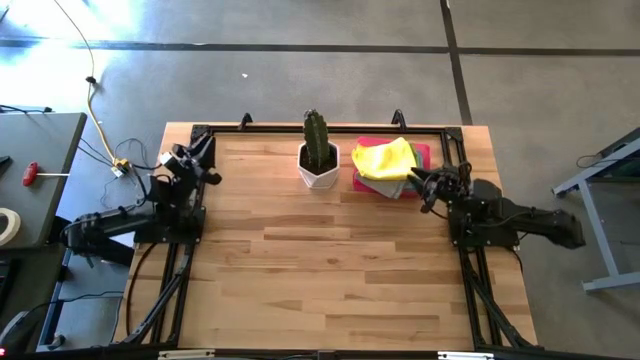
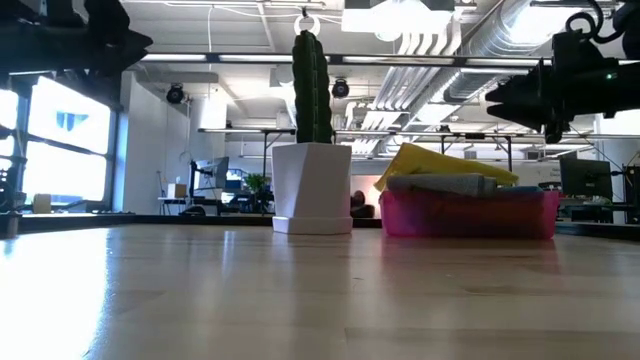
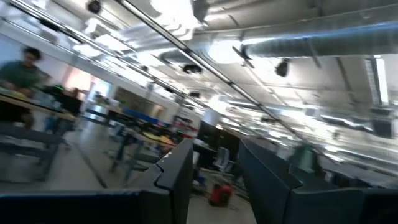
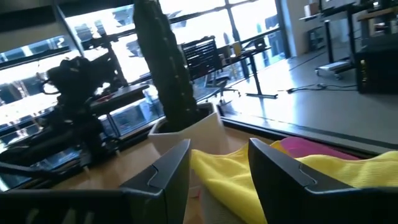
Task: Fold microfiber towels
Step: Return to home position
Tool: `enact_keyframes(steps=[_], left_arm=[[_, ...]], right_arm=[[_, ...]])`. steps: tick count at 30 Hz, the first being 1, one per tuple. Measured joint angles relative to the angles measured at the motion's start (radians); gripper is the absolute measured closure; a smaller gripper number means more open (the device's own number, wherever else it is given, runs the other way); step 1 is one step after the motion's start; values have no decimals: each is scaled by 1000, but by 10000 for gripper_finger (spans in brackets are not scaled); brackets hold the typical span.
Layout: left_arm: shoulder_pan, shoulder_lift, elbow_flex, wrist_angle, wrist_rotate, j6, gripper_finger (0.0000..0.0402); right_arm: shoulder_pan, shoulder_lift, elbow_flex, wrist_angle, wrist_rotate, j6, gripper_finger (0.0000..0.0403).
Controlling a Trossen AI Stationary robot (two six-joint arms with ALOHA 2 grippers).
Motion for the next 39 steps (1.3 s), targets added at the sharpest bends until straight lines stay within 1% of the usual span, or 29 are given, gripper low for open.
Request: enact_keyframes(steps=[8, 13, 16, 24, 39], left_arm=[[192, -44, 0, 0, 0, 0, 282], [262, -56, 0, 1, 0, 0, 282], [289, -55, 0, -1, 0, 0, 282], [322, -55, 0, -3, 0, 0, 282], [322, -55, 0, -6, 0, 0, 282]], right_arm=[[-159, 0, 0, 0, 0, 0, 249], [-252, 0, 0, 0, 0, 0, 249], [-287, 1, 0, 0, 0, 0, 249], [-300, 2, 0, -1, 0, 0, 249], [-300, 2, 0, -1, 0, 0, 249]])
